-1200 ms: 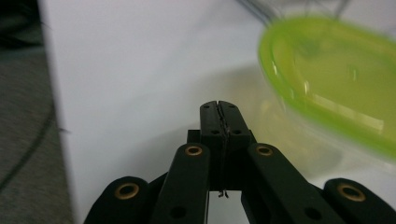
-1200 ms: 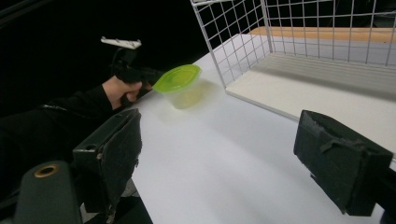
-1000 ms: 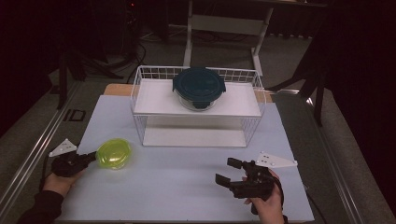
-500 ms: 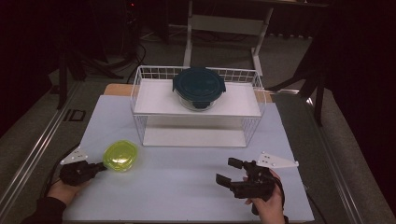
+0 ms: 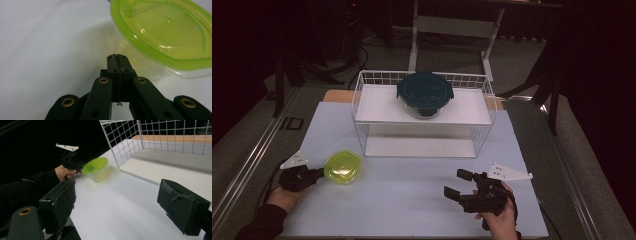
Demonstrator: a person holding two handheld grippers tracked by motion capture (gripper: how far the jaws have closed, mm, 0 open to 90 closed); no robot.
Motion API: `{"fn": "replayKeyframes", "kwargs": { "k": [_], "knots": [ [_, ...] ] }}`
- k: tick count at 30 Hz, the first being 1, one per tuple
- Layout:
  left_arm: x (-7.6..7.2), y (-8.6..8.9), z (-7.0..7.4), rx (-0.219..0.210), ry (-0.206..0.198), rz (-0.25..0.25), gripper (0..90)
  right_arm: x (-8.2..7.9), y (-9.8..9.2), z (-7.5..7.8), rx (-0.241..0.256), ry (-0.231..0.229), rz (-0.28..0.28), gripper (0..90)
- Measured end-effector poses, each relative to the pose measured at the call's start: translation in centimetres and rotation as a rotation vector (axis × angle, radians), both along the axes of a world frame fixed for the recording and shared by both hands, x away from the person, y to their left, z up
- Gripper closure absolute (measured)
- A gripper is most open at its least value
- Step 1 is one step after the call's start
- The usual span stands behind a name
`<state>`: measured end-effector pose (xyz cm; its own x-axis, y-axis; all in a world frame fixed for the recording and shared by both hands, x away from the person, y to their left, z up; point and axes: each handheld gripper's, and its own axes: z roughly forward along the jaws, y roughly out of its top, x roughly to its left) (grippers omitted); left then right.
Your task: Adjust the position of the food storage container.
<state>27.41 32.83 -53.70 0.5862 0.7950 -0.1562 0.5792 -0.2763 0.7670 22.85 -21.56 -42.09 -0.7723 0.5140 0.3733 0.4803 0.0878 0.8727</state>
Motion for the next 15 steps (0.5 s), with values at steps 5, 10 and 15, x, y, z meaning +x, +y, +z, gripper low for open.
{"fn": "replayKeyframes", "kwargs": {
  "k": [5,10,15],
  "knots": [
    [-0.8,-0.6,0.1,-0.005,0.004,-0.021,89.7,0.0,0.0,0.0,0.004,0.003,-0.001,14.6],
    [-1.4,-2.0,0.2,-0.004,0.025,-0.066,89.7,0.0,0.1,0.0,-0.002,0.0,-0.003,14.6],
    [-1.6,-3.5,0.3,0.038,0.047,-0.104,89.7,0.0,0.0,0.1,-0.003,-0.005,-0.006,14.6]
  ]
}}
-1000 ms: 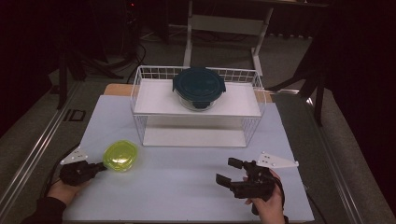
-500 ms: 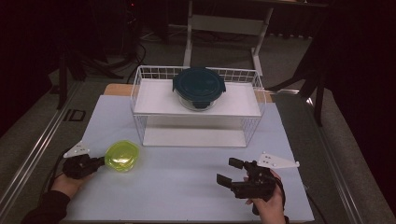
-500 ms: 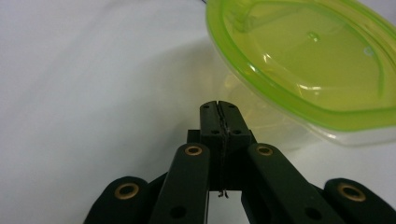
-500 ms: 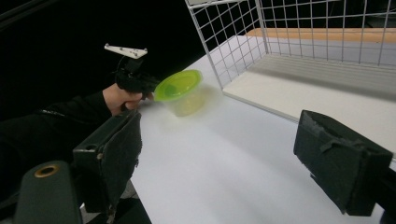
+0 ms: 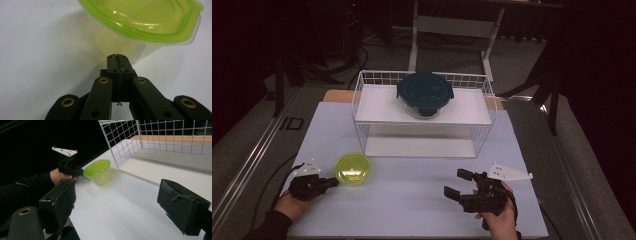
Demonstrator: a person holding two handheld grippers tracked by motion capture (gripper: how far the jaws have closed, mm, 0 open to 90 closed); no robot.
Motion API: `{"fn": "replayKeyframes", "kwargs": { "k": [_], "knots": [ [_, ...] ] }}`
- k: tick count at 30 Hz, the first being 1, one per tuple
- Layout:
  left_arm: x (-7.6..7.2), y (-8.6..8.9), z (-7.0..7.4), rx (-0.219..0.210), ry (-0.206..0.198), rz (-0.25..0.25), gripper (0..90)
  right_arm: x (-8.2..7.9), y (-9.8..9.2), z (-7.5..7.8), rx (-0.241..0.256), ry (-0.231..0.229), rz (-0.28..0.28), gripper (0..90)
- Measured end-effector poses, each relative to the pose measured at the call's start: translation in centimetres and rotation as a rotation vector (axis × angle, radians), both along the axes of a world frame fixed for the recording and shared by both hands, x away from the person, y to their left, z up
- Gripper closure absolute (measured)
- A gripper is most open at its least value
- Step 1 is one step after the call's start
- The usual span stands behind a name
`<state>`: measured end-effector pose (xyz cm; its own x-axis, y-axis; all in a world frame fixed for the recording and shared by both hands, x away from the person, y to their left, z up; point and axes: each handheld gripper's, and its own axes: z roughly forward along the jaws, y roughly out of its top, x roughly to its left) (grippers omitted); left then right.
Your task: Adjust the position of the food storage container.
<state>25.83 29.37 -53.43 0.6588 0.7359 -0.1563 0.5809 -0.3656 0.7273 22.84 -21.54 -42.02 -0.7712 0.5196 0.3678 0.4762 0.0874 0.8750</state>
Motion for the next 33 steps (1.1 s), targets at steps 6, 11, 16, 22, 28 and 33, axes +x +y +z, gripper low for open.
{"fn": "replayKeyframes", "kwargs": {
  "k": [6,11,16,22,28,33],
  "knots": [
    [1.2,0.5,0.1,-0.001,-0.024,0.067,89.7,0.0,-0.2,0.1,0.006,0.003,-0.003,14.7],
    [2.6,0.5,0.2,-0.01,-0.042,0.086,89.7,0.0,-0.2,0.2,0.006,-0.003,-0.001,14.7],
    [3.0,0.0,0.0,-0.036,-0.03,0.068,89.7,0.1,-0.3,0.0,0.001,0.007,-0.004,14.6],
    [2.2,-1.6,0.1,-0.03,-0.027,-0.001,89.7,0.0,-0.5,0.0,0.011,0.005,-0.005,14.7],
    [1.4,-3.2,0.3,-0.036,-0.023,-0.052,89.7,-0.1,-0.5,0.1,0.005,-0.003,-0.008,14.7],
    [1.5,-3.9,0.1,-0.008,-0.008,-0.061,89.6,-0.2,-0.6,0.1,0.01,0.002,-0.009,14.6]
  ]
}}
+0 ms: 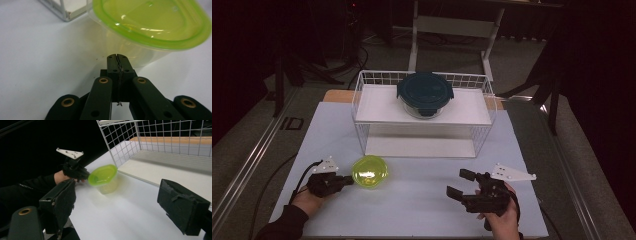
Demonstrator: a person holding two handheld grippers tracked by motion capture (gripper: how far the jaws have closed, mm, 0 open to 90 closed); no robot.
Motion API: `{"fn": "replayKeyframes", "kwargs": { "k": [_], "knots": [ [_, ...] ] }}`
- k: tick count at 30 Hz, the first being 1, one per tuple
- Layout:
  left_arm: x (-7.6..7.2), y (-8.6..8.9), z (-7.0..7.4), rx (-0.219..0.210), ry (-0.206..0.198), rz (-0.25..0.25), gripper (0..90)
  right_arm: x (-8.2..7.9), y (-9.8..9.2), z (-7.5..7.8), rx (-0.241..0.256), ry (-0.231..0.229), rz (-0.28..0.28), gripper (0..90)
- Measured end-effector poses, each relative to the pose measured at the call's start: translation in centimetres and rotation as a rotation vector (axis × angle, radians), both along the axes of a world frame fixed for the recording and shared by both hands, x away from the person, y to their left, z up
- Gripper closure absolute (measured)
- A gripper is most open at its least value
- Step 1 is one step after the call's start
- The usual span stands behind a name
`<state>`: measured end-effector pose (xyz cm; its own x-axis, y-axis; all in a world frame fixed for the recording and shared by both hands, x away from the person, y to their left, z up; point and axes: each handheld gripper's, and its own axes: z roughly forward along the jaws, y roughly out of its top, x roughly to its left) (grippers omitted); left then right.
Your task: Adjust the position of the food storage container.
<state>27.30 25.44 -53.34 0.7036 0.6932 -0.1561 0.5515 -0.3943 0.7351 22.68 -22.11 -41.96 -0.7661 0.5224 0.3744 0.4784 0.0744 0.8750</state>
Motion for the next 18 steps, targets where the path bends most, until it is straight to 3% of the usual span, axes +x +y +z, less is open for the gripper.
{"fn": "replayKeyframes", "kwargs": {
  "k": [9,18],
  "knots": [
    [1.7,0.3,-0.2,-0.004,-0.013,0.054,89.7,0.0,-0.1,0.0,-0.003,-0.007,-0.004,14.7],
    [2.0,-1.0,-0.2,-0.016,-0.004,0.024,89.7,0.1,-0.5,-0.2,-0.004,0.0,-0.014,14.7]
  ]
}}
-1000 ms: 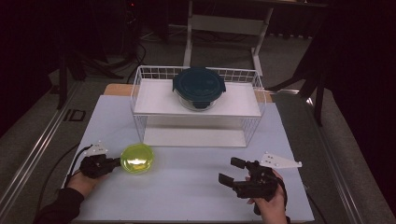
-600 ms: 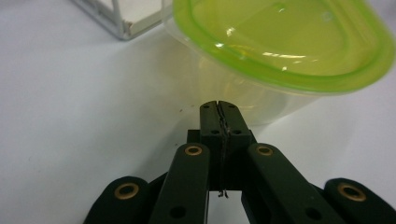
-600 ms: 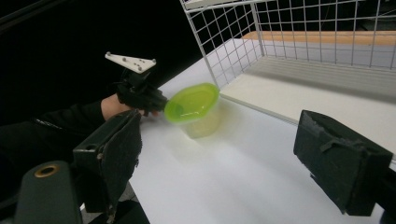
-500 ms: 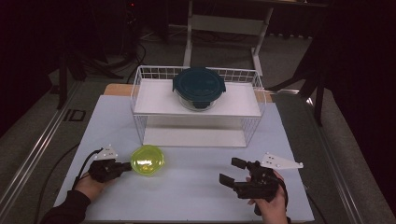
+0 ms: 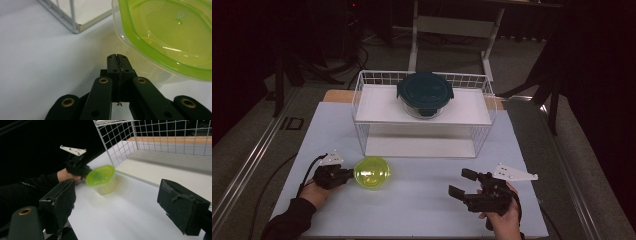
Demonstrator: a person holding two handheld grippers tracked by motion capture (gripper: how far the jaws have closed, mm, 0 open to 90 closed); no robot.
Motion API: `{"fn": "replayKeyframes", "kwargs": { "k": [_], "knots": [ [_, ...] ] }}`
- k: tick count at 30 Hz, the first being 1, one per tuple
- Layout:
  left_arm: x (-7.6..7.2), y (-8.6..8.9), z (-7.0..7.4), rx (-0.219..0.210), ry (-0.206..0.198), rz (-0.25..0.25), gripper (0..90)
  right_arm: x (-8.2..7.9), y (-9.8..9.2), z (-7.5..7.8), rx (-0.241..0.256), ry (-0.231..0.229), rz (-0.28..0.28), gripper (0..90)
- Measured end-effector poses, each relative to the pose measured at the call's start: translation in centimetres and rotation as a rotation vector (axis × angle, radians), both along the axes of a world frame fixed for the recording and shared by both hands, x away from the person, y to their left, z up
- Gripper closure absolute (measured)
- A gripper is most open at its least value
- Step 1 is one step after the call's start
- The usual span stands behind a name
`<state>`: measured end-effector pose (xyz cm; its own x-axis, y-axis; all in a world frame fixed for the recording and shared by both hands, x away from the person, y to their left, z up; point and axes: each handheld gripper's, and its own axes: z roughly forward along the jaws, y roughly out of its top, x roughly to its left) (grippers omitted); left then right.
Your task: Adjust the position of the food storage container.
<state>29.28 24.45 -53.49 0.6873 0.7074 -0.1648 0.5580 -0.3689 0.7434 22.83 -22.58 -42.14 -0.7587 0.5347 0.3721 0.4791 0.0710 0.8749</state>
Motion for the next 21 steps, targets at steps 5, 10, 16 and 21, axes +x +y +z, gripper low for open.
{"fn": "replayKeyframes", "kwargs": {
  "k": [5,10,16,21],
  "knots": [
    [-0.7,-1.3,0.2,0.012,0.002,-0.045,89.7,-0.1,0.0,0.0,0.003,-0.001,0.001,14.7],
    [-1.1,-2.7,0.4,0.012,0.007,-0.075,89.7,-0.1,0.0,0.0,0.006,0.001,-0.001,14.6],
    [-1.5,-4.4,0.2,0.021,0.027,-0.121,89.7,-0.1,0.0,0.1,0.005,0.0,-0.002,14.7],
    [-1.6,-4.8,0.1,0.018,0.033,-0.13,89.7,-0.1,-0.1,0.1,0.006,0.001,-0.001,14.7]
  ]
}}
